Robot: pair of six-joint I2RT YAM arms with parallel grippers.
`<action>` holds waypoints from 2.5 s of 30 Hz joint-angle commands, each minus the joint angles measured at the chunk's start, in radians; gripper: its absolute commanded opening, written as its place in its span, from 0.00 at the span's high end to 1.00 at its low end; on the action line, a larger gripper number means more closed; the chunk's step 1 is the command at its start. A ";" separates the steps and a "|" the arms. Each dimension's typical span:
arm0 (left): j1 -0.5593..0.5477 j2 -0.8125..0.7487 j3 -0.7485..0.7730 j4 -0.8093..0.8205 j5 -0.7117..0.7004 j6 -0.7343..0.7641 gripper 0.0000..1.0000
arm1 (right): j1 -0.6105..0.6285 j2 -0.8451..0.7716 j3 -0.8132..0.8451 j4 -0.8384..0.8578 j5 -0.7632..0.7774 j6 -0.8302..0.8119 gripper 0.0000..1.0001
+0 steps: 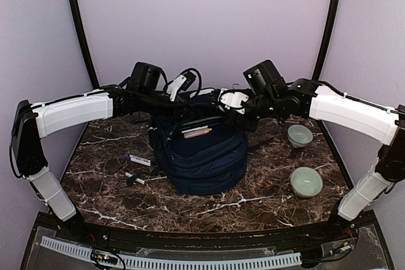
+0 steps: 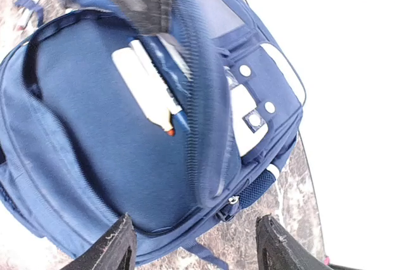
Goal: Pack the student bag
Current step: Pass from the left arm to the right, then move the student bag to the center of the board.
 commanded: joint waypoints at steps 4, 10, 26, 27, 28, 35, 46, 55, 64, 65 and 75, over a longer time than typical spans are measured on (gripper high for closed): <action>-0.005 -0.023 0.029 0.112 0.024 -0.006 1.00 | -0.021 0.099 0.081 0.085 -0.120 0.040 0.34; -0.005 -0.024 0.026 0.122 0.035 -0.016 1.00 | -0.020 0.169 0.095 0.191 -0.090 0.027 0.35; -0.006 -0.028 0.026 0.122 0.034 -0.019 1.00 | -0.028 0.234 0.158 0.270 -0.109 0.063 0.81; -0.005 -0.028 0.025 0.122 0.027 -0.019 1.00 | -0.032 0.232 0.158 0.269 -0.113 0.069 0.84; -0.005 -0.029 0.027 0.121 0.018 -0.022 0.99 | -0.037 0.229 0.158 0.269 -0.115 0.076 0.87; -0.006 -0.040 0.066 0.076 -0.167 -0.072 0.61 | -0.104 0.187 0.055 0.339 -0.148 0.128 0.97; 0.049 -0.190 -0.199 -0.220 -0.602 -0.368 1.00 | -0.120 0.092 -0.062 0.349 -0.240 0.159 1.00; 0.132 -0.175 -0.350 -0.262 -0.637 -0.490 1.00 | -0.118 0.182 0.077 0.161 -0.300 0.115 1.00; 0.132 0.079 -0.208 -0.121 -0.421 -0.448 1.00 | -0.118 0.162 0.067 0.125 -0.333 0.083 0.97; 0.132 0.105 -0.188 -0.102 -0.399 -0.445 1.00 | -0.118 0.164 0.067 0.121 -0.337 0.083 0.97; 0.104 0.273 -0.024 -0.016 -0.226 -0.452 1.00 | -0.112 0.179 0.106 0.038 -0.356 0.041 0.93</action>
